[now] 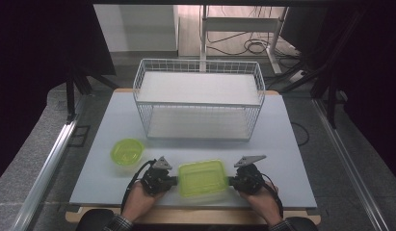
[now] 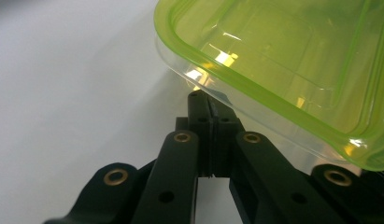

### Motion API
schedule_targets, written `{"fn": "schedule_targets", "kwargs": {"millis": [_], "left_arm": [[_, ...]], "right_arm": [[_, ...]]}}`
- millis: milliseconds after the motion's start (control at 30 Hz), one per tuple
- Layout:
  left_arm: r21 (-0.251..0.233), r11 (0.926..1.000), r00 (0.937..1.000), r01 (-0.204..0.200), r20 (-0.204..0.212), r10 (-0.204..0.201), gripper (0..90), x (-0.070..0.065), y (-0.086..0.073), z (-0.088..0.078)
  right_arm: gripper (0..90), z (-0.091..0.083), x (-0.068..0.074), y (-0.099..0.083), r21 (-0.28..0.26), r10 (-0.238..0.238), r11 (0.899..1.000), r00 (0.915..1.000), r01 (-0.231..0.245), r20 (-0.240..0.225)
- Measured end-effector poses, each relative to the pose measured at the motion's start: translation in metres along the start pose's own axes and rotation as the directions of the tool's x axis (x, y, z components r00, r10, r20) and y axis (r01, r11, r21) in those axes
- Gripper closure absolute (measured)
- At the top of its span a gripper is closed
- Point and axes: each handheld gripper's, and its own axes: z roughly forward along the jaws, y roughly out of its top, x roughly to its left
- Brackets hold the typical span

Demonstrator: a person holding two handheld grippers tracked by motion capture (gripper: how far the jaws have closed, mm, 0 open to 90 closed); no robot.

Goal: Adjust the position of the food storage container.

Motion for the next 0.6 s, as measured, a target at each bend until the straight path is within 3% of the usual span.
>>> {"fn": "schedule_targets", "kwargs": {"millis": [433,600], "left_arm": [[-0.012,0.9999,0.9997,0.012,-0.023,-0.012,89.2,0.017,0.017,0.012],[-0.030,0.9994,0.9973,0.014,-0.072,-0.016,77.9,0.016,0.012,0.006]], "right_arm": [[88.8,0.008,-0.021,0.014,-0.019,0.011,1.000,0.9995,-0.011,0.031],[85.8,0.006,-0.021,0.013,-0.013,-0.007,1.000,0.9984,0.008,0.056]]}}
